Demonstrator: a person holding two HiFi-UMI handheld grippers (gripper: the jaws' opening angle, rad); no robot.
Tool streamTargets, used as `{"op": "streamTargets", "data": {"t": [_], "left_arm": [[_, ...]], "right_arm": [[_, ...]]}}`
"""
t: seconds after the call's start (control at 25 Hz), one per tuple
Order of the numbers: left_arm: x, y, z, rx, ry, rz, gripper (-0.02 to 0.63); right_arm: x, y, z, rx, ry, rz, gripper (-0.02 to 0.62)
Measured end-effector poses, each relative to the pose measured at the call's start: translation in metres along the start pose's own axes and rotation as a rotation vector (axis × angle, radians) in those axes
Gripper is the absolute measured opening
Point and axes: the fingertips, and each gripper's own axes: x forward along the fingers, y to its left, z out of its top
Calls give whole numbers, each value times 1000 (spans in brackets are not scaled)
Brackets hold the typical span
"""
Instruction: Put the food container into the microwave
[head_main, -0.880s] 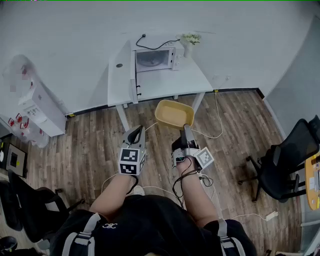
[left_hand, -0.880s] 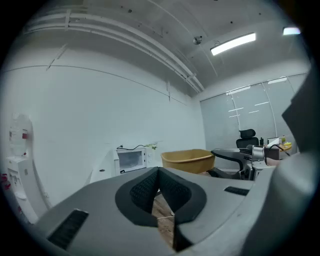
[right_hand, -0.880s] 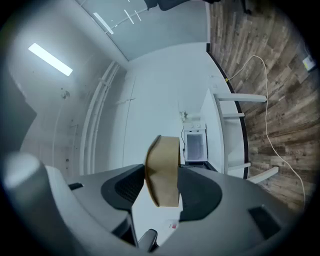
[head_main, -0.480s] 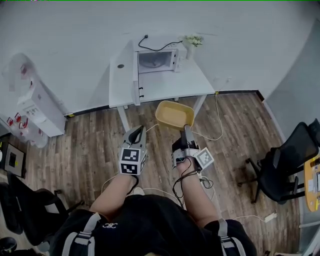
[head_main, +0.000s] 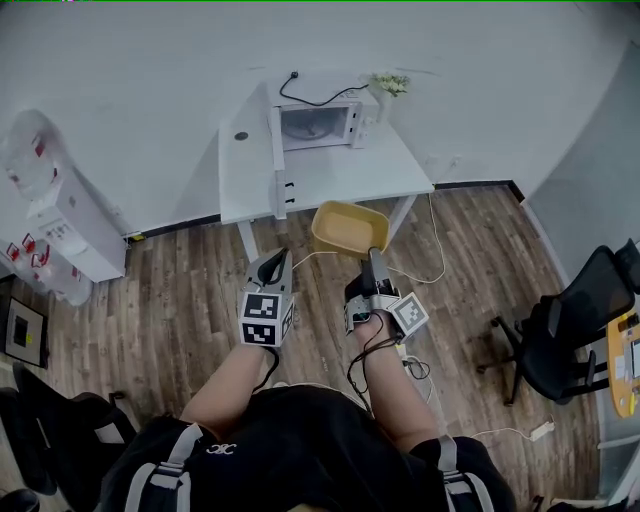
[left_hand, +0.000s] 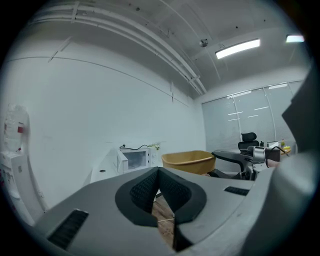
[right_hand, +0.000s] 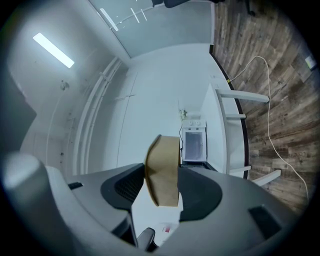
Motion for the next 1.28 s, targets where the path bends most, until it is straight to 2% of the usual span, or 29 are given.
{"op": "streamTargets", "data": {"t": [0.36, 0.68, 1.08, 1.28], "left_arm": [[17, 41, -10, 6, 12, -39, 2], [31, 58, -15, 9, 27, -40, 2], [93, 60, 2, 24, -10, -40, 2], [145, 54, 10, 22, -13, -52, 2]], "right_arm": [[29, -16, -24, -1, -42, 2, 218], [47, -24, -24, 16, -63, 3, 219], [103, -45, 8, 23, -49, 12, 219], [140, -61, 44, 22, -54, 17, 219]]}}
